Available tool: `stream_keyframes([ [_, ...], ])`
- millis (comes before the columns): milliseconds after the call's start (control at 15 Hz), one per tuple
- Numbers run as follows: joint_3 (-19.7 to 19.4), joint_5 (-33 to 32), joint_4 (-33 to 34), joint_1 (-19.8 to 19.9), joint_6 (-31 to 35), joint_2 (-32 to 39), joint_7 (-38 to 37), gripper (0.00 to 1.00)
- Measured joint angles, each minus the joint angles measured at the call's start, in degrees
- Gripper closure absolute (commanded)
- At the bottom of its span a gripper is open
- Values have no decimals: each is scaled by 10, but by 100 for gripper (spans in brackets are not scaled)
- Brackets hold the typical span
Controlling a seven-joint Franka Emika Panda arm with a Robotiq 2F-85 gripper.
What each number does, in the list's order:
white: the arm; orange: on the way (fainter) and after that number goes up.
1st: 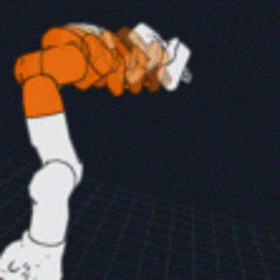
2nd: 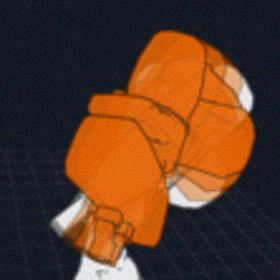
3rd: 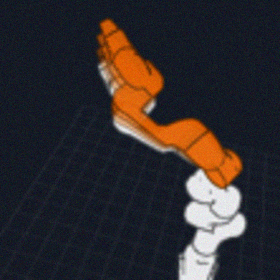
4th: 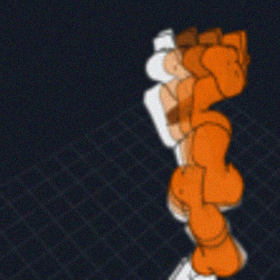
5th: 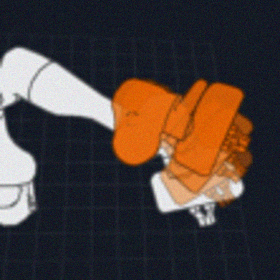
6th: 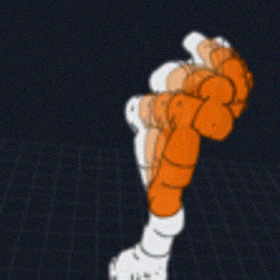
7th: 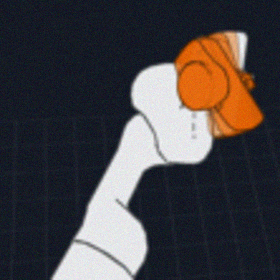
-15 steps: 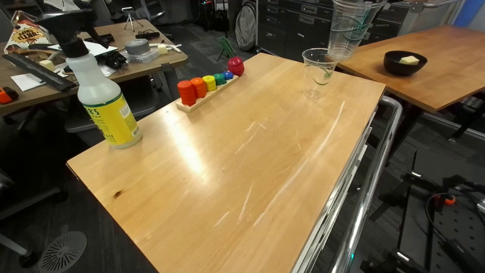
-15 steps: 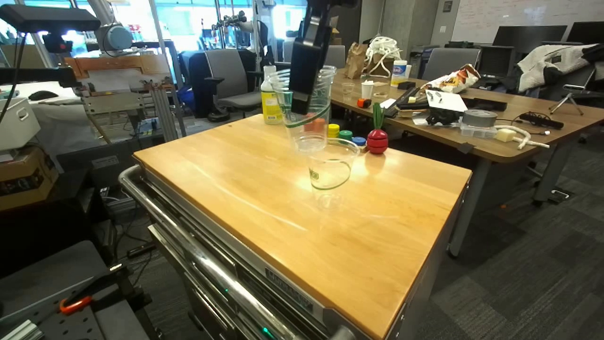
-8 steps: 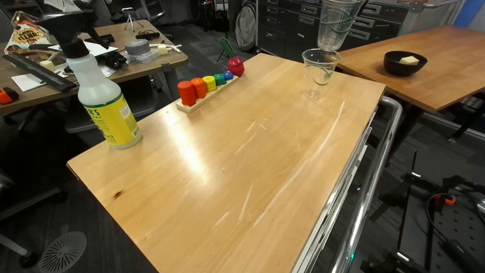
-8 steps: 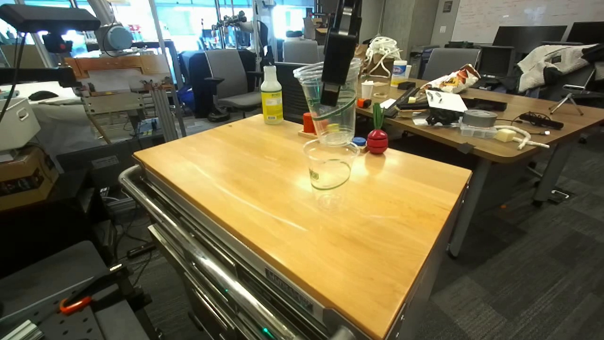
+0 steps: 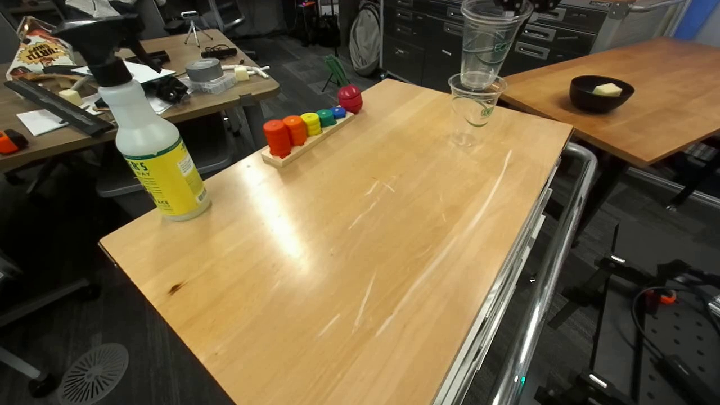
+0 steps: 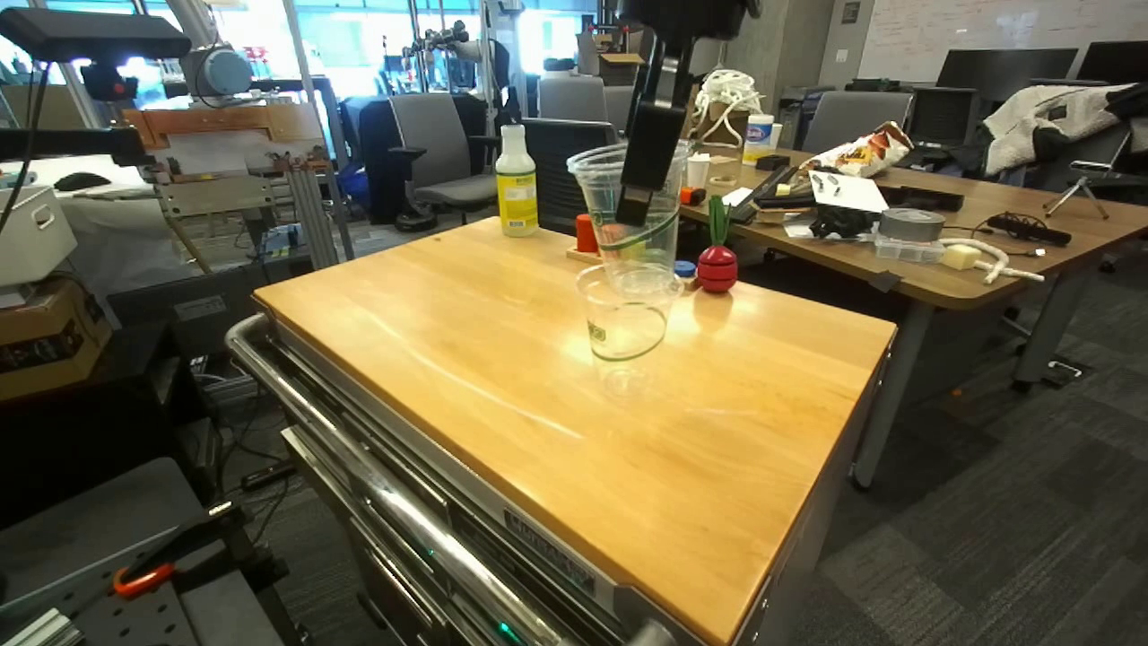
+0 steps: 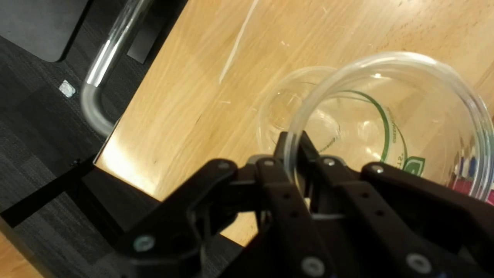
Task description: Put the cups one inside the other
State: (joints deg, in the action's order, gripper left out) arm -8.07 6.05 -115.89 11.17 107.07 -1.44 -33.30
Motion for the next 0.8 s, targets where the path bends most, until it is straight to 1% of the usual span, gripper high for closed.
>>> stream_keyframes([
  [333,0,-1,1,-6,18,40,0,98],
  [600,0,-1,1,-8,29,55,0,98],
  [667,0,-1,0,-8,31,57,0,69],
  [733,0,-1,-1,-9,35,57,0,67],
  [800,0,-1,-2,-9,37,57,0,61],
])
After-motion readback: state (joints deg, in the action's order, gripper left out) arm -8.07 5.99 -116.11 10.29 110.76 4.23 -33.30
